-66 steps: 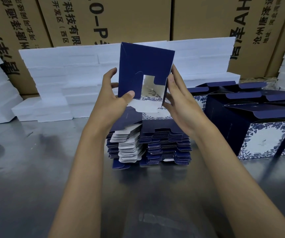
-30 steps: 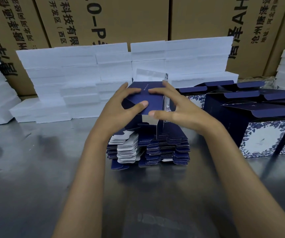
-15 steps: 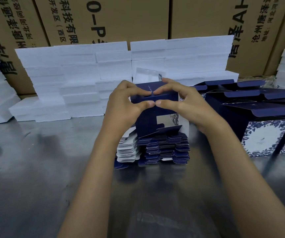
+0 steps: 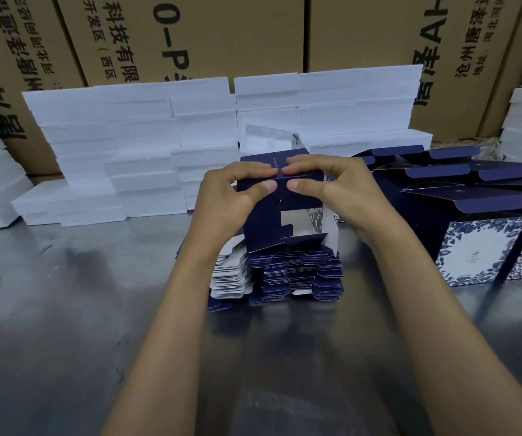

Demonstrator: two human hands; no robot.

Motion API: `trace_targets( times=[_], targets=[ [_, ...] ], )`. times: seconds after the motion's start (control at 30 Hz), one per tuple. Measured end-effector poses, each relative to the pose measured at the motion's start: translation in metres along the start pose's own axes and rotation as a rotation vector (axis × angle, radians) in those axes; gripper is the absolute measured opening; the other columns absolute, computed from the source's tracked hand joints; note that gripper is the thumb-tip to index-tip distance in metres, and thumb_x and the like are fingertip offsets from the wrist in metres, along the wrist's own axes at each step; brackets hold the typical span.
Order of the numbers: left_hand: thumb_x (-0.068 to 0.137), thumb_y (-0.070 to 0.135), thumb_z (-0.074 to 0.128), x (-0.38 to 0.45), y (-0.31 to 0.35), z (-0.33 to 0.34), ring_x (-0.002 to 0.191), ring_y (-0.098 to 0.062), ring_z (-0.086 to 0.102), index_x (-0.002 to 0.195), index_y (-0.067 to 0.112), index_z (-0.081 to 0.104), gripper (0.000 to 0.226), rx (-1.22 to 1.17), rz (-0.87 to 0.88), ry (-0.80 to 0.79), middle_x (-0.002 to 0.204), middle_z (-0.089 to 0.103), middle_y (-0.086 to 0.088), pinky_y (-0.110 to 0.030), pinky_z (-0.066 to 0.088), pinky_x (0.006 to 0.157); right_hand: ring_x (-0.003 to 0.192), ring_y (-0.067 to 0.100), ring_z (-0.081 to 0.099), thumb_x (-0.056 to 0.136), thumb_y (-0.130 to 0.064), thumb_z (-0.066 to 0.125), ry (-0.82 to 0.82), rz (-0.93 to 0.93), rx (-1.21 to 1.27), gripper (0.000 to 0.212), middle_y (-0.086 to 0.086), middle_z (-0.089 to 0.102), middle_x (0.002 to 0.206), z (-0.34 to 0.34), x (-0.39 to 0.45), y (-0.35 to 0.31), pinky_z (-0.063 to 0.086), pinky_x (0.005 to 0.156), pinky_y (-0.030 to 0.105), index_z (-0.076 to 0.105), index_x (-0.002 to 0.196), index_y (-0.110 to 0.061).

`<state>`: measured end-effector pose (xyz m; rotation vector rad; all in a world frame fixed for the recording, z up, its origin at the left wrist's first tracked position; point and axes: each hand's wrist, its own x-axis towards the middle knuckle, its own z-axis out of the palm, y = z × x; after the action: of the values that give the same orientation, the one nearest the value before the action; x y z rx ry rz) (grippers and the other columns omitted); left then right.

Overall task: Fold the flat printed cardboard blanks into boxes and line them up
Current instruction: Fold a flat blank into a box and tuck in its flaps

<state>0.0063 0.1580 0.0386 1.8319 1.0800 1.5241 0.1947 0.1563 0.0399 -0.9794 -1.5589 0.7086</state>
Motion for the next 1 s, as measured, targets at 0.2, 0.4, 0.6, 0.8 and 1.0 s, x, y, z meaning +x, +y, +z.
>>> trace_targets(
  times=[0.2, 0.4, 0.6, 0.8, 1.0],
  targets=[
    [0.086, 0.004, 0.075, -0.001, 0.001, -0.002, 0.122, -0.005, 0.06, 0.098, 0.025, 0.077, 0.024, -0.045, -0.014, -0.004, 0.108, 0.075, 0.005, -0.034, 0.045, 0.111, 0.112, -0.006, 0.063, 0.085, -0.009, 0.08, 0.029, -0.017, 0.009, 0.019, -0.011, 0.074, 0.115, 0.002, -0.001, 0.003, 0.046, 0.091, 0.007, 0.08, 0.098, -0.023],
    [0.088, 0.001, 0.071, -0.002, -0.003, 0.0, 0.112, -0.006, 0.064, 0.095, 0.023, 0.076, 0.023, -0.058, 0.051, 0.013, 0.106, 0.075, 0.005, -0.04, 0.051, 0.103, 0.113, -0.004, 0.063, 0.086, -0.009, 0.079, 0.069, -0.009, 0.043, 0.018, -0.01, 0.073, 0.116, 0.002, 0.0, 0.003, 0.046, 0.089, 0.007, 0.08, 0.096, -0.025],
    [0.092, -0.003, 0.064, -0.001, -0.004, -0.005, 0.111, -0.002, 0.063, 0.099, 0.019, 0.074, 0.025, -0.04, 0.049, -0.028, 0.112, 0.073, 0.001, -0.036, 0.052, 0.102, 0.122, -0.004, 0.058, 0.091, -0.007, 0.073, 0.01, 0.01, 0.031, 0.023, -0.01, 0.068, 0.129, -0.006, -0.002, 0.001, 0.046, 0.083, 0.003, 0.078, 0.105, -0.025],
    [0.07, 0.026, 0.088, -0.003, -0.004, 0.002, 0.139, -0.006, 0.034, 0.097, 0.035, 0.06, 0.04, 0.265, 0.126, -0.208, 0.148, 0.037, 0.014, -0.023, 0.035, 0.104, 0.124, -0.002, 0.056, 0.092, -0.009, 0.072, 0.102, -0.03, -0.006, 0.022, -0.008, 0.07, 0.126, 0.003, 0.001, 0.003, 0.037, 0.089, -0.004, 0.078, 0.108, -0.022],
    [0.059, 0.04, 0.092, -0.006, -0.018, 0.02, 0.135, -0.02, 0.022, 0.104, 0.027, 0.048, 0.065, 0.623, 0.316, -0.095, 0.142, 0.029, 0.004, -0.038, 0.039, 0.101, 0.122, -0.003, 0.057, 0.097, -0.024, 0.068, 0.021, 0.031, 0.063, 0.022, -0.016, 0.064, 0.135, -0.007, -0.001, 0.003, 0.045, 0.09, 0.012, 0.076, 0.116, -0.031]
  ],
)
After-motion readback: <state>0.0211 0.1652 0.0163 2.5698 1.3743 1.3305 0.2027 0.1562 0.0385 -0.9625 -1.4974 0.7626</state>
